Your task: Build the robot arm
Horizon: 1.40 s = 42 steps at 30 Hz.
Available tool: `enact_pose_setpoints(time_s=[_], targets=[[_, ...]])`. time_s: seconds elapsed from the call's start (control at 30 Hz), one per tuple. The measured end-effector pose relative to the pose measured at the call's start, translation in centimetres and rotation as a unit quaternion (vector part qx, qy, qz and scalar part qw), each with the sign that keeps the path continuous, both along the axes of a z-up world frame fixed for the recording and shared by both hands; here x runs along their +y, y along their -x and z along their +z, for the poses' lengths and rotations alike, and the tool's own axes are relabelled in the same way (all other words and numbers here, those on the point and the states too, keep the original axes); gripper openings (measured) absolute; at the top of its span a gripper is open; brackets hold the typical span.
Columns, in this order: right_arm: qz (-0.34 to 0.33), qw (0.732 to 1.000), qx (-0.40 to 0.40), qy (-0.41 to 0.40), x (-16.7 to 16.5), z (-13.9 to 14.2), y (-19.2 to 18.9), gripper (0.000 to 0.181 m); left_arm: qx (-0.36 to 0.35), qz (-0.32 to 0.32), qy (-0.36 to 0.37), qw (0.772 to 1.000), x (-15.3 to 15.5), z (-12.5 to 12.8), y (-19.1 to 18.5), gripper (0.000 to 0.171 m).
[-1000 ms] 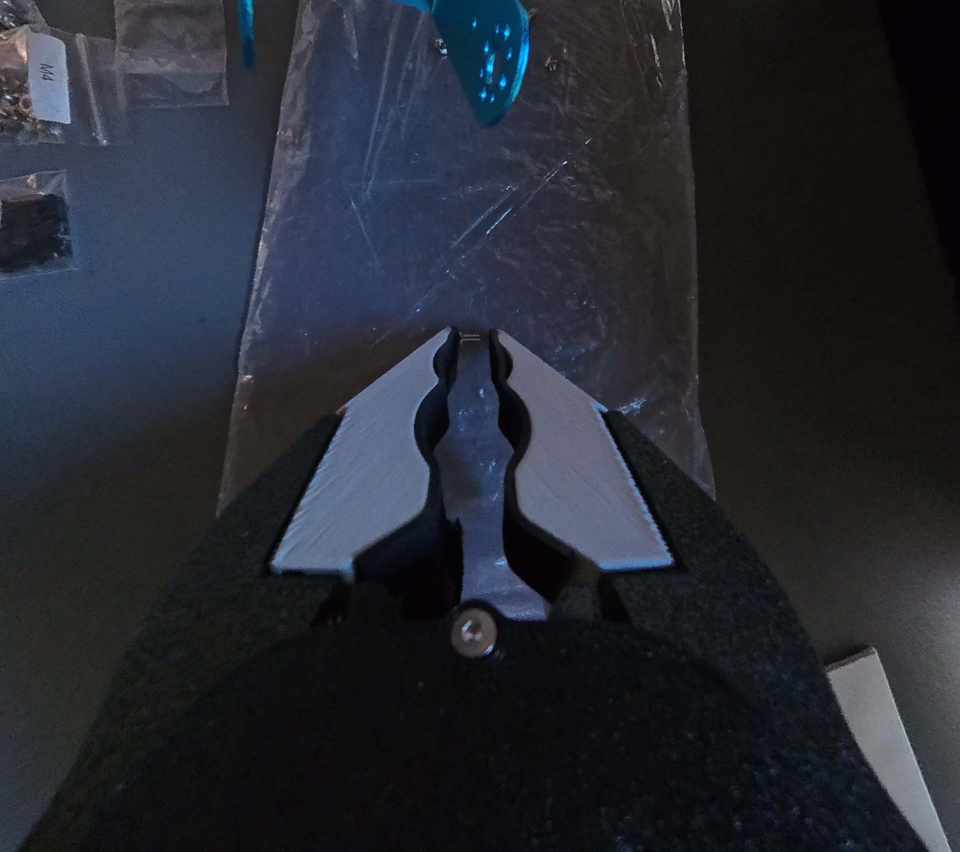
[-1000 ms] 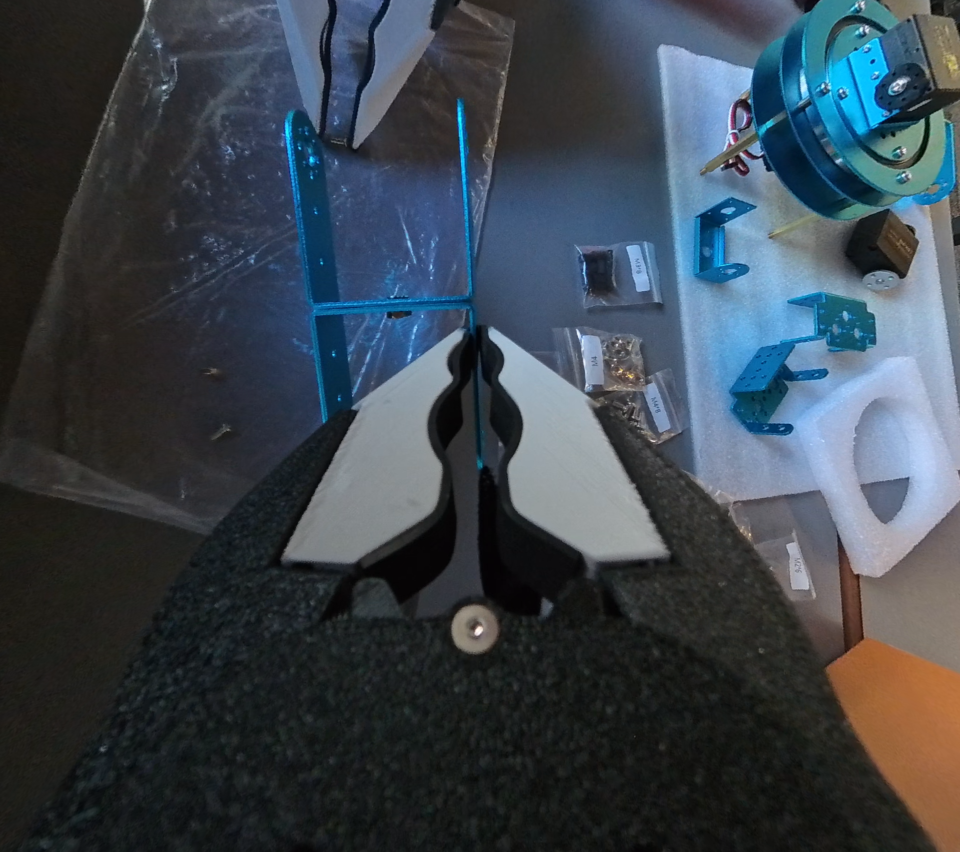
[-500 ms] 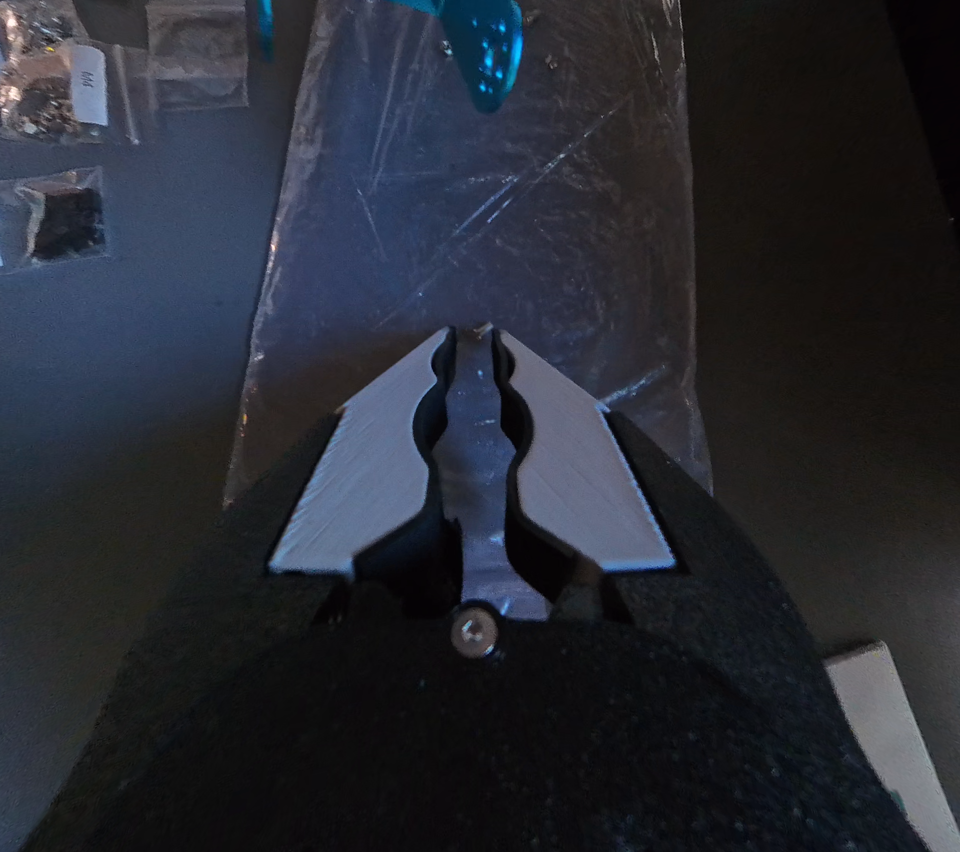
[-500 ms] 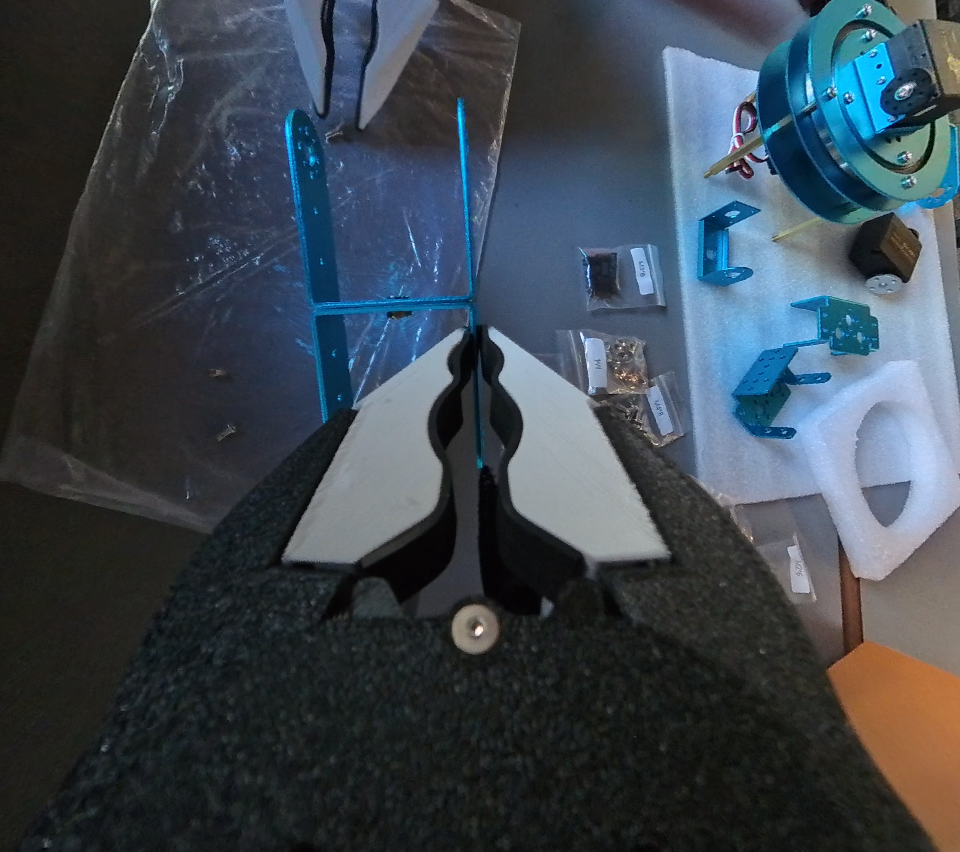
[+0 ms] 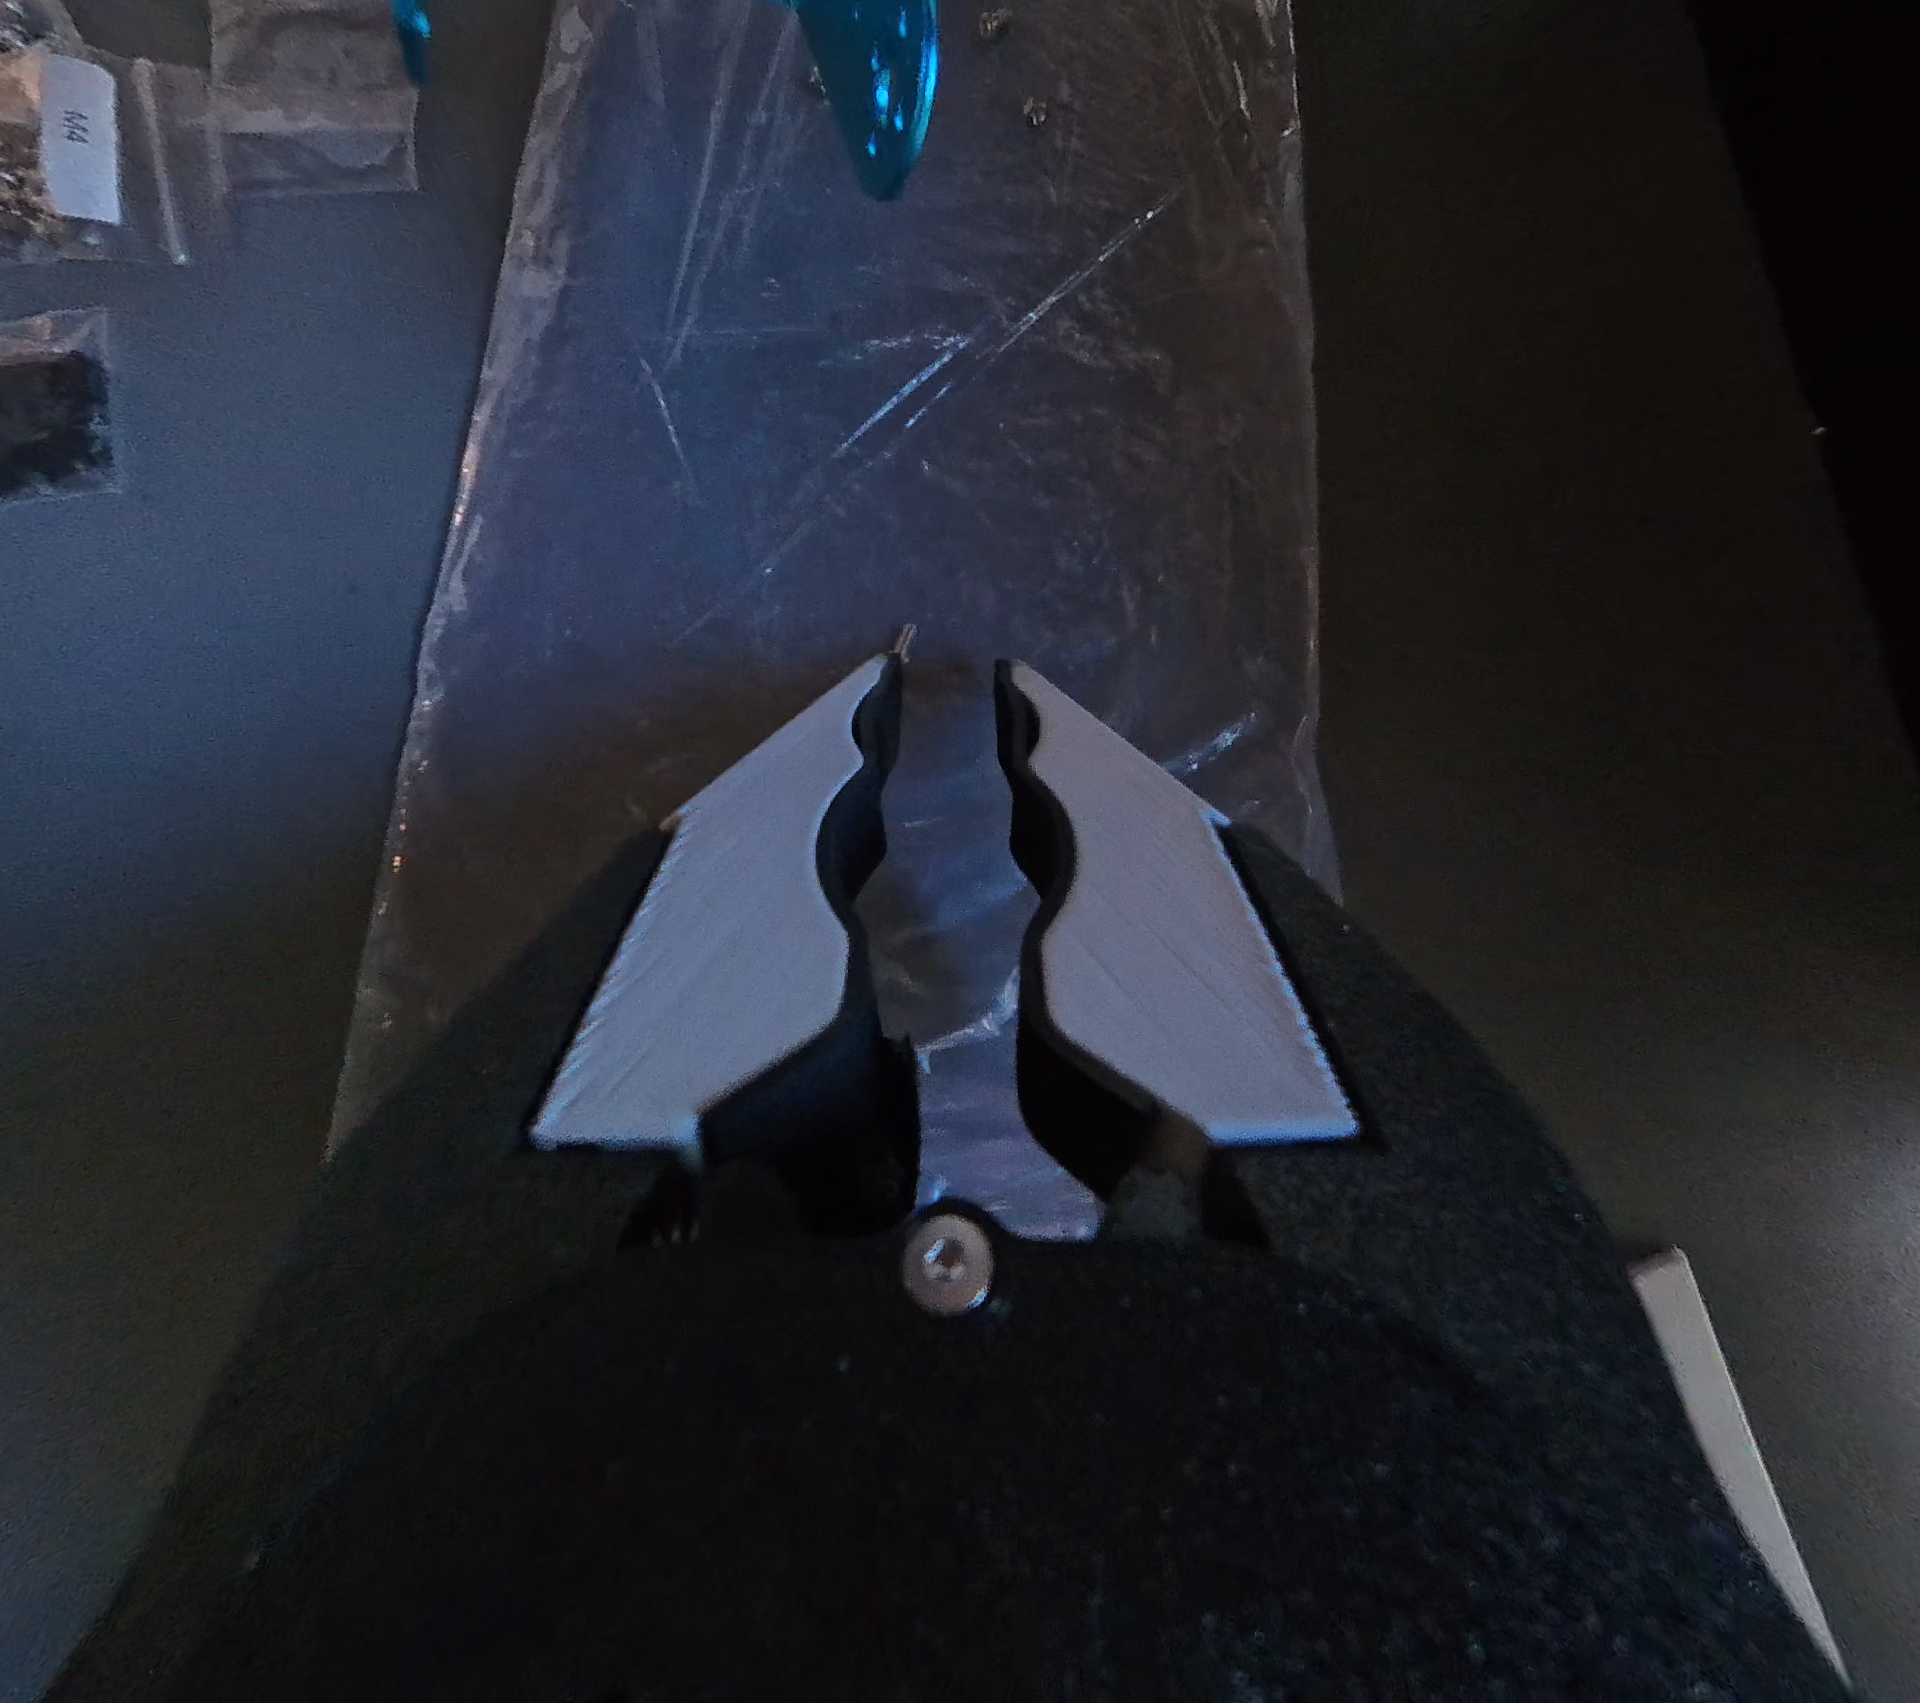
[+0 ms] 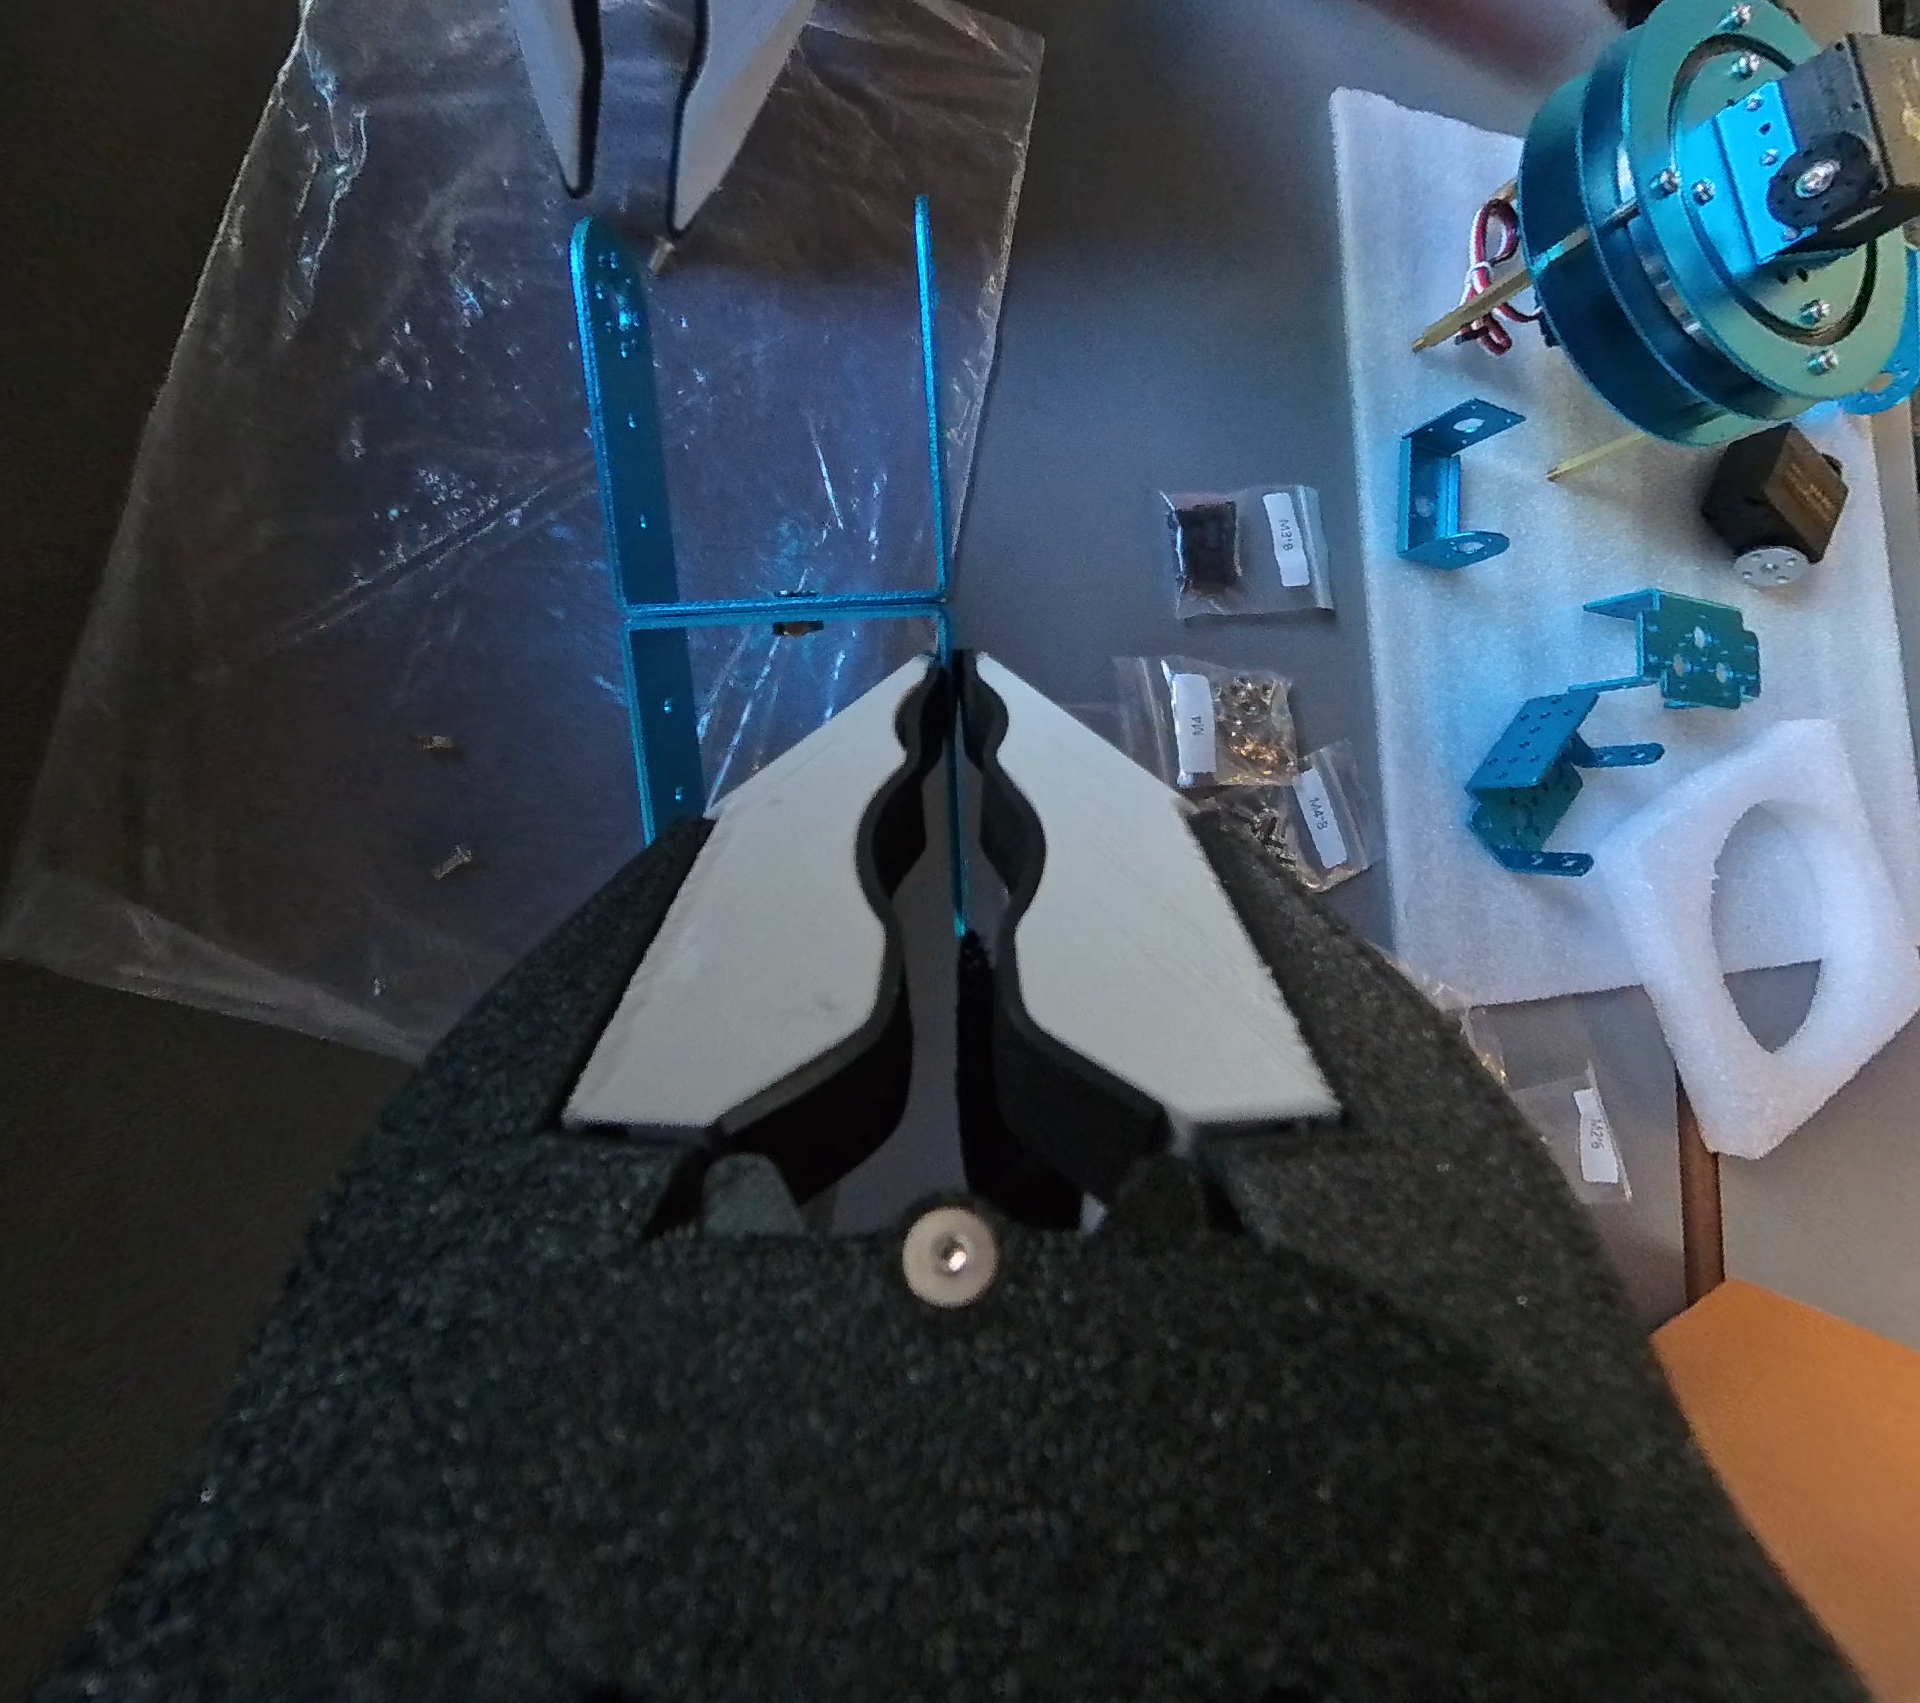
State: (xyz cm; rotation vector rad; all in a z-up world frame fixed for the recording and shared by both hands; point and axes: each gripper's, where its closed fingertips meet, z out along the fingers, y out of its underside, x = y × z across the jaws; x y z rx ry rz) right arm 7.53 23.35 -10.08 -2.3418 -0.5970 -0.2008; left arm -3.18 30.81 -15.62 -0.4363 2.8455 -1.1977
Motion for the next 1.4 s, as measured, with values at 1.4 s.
enact_pose_setpoints(time_s=[1.4], targets=[[0.005,1.0,-0.004,0.006,-0.2,0.0,0.3,0.001,-0.017,-0.02,0.013,1.0,-1.2,0.1,-1.2,0.025]])
